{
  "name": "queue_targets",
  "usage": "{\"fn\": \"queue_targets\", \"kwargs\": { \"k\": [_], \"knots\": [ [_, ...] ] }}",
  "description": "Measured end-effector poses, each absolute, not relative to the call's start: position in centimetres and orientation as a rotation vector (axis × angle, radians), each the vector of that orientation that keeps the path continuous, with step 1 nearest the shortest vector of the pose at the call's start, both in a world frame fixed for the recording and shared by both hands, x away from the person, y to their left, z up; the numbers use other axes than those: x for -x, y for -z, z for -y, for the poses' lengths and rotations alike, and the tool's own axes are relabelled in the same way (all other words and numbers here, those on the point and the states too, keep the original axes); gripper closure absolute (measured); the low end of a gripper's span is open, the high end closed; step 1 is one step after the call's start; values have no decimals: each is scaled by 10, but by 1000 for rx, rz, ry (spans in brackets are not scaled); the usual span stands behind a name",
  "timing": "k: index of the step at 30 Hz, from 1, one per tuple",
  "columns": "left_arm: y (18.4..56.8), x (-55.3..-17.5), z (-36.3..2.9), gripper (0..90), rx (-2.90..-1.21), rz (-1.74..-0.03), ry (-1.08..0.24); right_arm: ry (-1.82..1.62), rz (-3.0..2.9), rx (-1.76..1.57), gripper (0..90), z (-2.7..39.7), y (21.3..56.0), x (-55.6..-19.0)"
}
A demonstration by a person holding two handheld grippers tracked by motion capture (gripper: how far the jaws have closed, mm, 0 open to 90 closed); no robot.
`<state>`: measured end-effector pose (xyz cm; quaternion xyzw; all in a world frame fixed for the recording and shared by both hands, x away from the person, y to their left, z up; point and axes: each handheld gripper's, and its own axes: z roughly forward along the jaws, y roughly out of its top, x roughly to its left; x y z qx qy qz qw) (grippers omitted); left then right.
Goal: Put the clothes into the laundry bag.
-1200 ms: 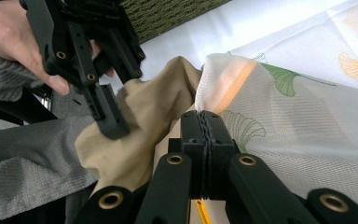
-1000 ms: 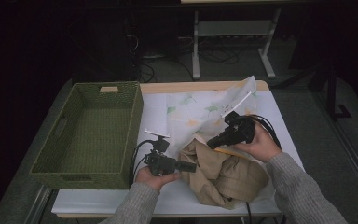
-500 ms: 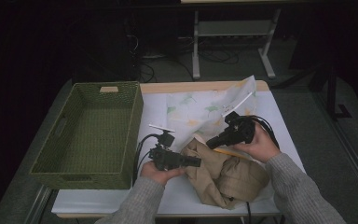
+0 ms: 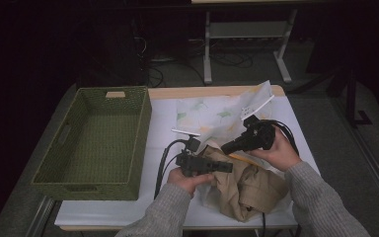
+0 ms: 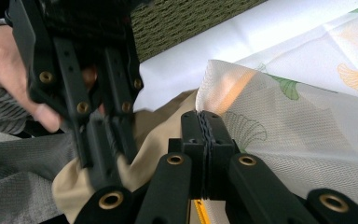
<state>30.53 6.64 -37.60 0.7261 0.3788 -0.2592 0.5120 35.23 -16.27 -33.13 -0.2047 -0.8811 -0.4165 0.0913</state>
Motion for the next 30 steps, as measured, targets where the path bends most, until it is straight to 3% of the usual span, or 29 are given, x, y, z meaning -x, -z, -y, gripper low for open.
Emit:
{"fn": "queue_targets", "kwargs": {
  "k": [9, 13, 21, 30],
  "knots": [
    [424, -314, -76, 853, -1768, -1164, 442, 1236, 2613, 584, 887, 155, 330, -350],
    [432, -316, -78, 834, -1726, -1204, 434, 1209, 2625, 582, 886, 153, 332, -350],
    [413, -303, -90, 561, -1766, -1178, 443, 1187, 2620, 593, 886, 154, 339, -352],
    [405, -291, -106, 416, -1821, -1179, 404, 1192, 2625, 611, 886, 158, 338, -353]
  ]
}}
